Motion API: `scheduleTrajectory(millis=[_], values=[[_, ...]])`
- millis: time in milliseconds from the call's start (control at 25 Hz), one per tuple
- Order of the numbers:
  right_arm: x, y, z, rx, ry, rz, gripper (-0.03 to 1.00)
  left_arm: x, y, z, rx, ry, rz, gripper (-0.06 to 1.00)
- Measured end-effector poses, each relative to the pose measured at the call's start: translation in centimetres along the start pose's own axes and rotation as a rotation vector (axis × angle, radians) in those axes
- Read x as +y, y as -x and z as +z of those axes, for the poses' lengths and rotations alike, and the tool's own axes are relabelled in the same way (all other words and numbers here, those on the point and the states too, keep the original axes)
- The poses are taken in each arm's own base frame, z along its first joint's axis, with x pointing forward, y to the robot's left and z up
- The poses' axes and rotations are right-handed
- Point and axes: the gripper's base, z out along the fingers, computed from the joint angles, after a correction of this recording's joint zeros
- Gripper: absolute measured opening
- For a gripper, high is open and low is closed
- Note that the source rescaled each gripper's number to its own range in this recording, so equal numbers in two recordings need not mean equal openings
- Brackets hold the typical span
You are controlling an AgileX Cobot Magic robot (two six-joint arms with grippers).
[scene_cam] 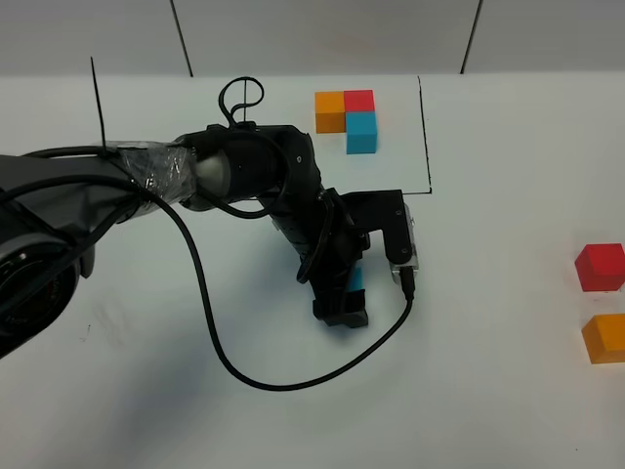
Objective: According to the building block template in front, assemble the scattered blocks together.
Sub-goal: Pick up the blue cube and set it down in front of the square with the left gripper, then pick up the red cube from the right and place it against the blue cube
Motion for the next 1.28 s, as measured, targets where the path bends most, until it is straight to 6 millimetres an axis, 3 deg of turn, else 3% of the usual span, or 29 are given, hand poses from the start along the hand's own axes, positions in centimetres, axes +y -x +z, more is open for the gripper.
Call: scheduleTrajectory(millis=[360,520,600,760,840,1040,1160,1280], values=[[0.0,0.0,0.0,-0.001,0.0,0.0,0.0,-0.4,1.4,-4.2,-0.052,0.061,0.033,0.91],[0.0,0.0,0.0,-0.001,0.0,0.0,0.0,-0.8,1.7,-5.4,-0.06,0.062,0.046,0.79],[0.0,0.0,0.0,-0.001,0.0,0.0,0.0,-1.0,1.7,-5.5,-0.053,0.049,0.048,0.62],[0.0,0.0,0.0,-0.001,0.0,0.0,0.0,-1.2,1.6,-5.5,-0.038,0.024,0.053,0.13],[0.0,0.0,0.0,-0.001,0.0,0.0,0.0,-1.3,1.6,-5.5,-0.038,0.021,0.053,0.04],[0.0,0.0,0.0,-0.001,0.0,0.0,0.0,-1.3,2.0,-5.5,-0.074,0.015,-0.074,0.0],[0.0,0.0,0.0,-0.001,0.0,0.0,0.0,-1.1,2.2,-5.5,-0.107,0.031,-0.267,0.0],[0.0,0.0,0.0,-0.001,0.0,0.0,0.0,-0.9,2.6,-5.6,-0.152,0.018,-0.585,0.0]])
